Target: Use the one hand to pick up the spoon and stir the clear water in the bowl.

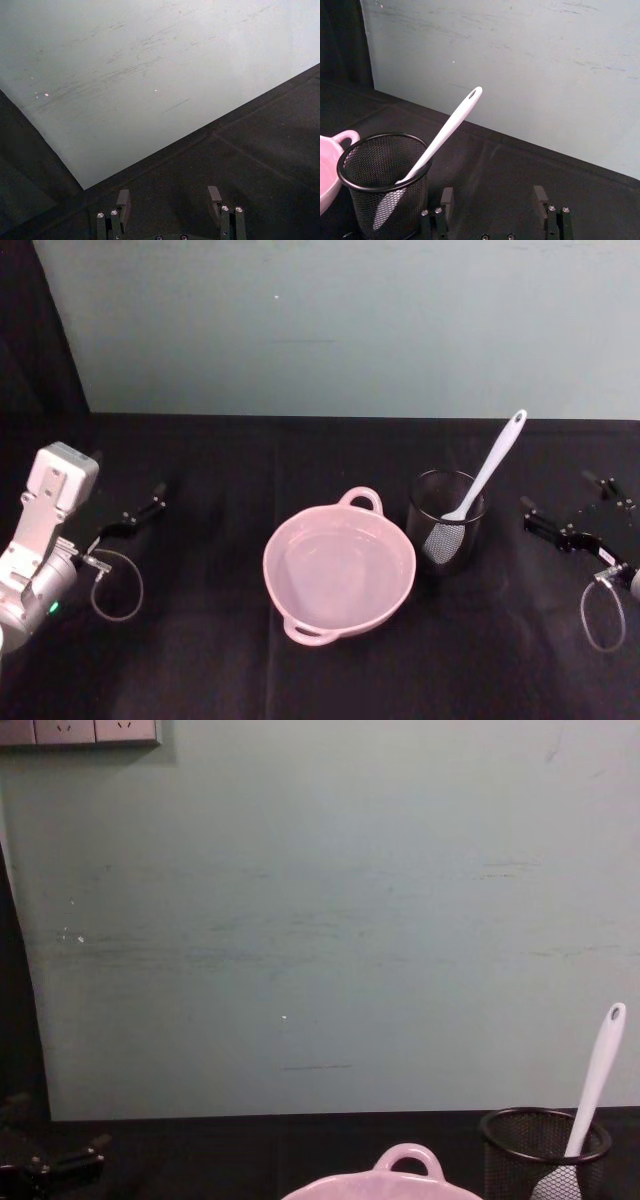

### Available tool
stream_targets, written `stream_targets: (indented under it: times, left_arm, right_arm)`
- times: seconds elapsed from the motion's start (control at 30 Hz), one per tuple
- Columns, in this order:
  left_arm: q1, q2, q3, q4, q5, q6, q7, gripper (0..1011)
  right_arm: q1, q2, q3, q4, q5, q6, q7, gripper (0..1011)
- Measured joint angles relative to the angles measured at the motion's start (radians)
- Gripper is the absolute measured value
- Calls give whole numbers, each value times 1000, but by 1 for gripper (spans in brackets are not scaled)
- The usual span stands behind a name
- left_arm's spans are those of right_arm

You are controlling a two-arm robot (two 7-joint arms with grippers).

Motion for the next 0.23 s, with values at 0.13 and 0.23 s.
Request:
stream_targets:
  times: [0.13, 0.23]
  left_arm:
    - [0, 0, 0, 0, 0, 0, 0, 1005]
    - [0, 0, 0, 0, 0, 0, 0, 1005]
  right_arm:
    - [0, 0, 0, 0, 0, 0, 0, 1003]
    - [0, 0, 0, 0, 1, 0, 0, 1003]
